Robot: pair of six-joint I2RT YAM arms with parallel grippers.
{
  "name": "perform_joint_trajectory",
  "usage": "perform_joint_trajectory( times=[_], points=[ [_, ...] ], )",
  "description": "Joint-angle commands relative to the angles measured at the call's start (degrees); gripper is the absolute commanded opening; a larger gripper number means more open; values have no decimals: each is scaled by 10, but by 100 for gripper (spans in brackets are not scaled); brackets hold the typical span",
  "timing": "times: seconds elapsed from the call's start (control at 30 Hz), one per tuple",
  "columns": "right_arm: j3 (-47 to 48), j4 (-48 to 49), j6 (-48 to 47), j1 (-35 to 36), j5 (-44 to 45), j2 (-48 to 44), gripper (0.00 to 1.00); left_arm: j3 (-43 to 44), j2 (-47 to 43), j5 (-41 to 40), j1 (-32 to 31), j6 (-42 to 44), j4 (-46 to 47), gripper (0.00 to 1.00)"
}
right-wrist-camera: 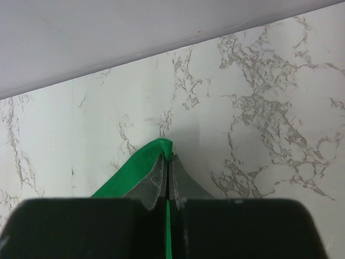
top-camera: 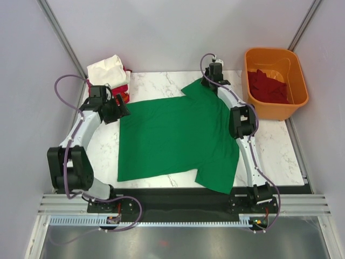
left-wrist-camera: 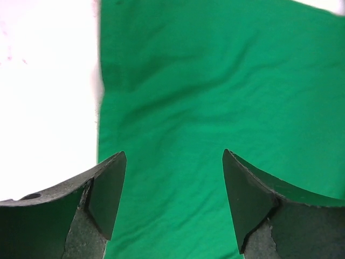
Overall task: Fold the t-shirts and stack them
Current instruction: Fold the tshirt
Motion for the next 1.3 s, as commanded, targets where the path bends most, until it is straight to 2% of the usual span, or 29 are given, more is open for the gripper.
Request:
perform_joint_trajectory(
  times=[0.0,0.13,0.27,0.33,0.5,0.63,0.77,0.9,1.07,1.27],
  points=[
    [-24,2,9,-6,14,-49,0,43,55,-62,0,37,-3,80],
    [-112,17,17,-23,2,-131,0,86,119,-114,-1,53,-8,79],
    [-262,68,23,-25,-5,-239,0,166,199,-141,-4,75,8,73],
    [-301,90,36,-25,-28,-258,0,190,242,-151,-7,85,24,71],
    [-338,87,45,-25,-62,-291,0,216,311,-204,-38,114,95,68],
    [-399,94,36,-25,-61,-334,0,234,354,-217,-49,92,99,64],
    [-434,94,24,-25,-59,-379,0,238,370,-290,-58,84,106,61],
    [-470,96,20,-25,-66,-414,0,236,376,-321,-54,88,114,57],
    [-501,95,8,-25,-64,-446,0,240,376,-338,-53,97,129,59],
    [-538,87,9,-42,-63,-491,0,258,412,-314,-45,112,131,68]
  ],
)
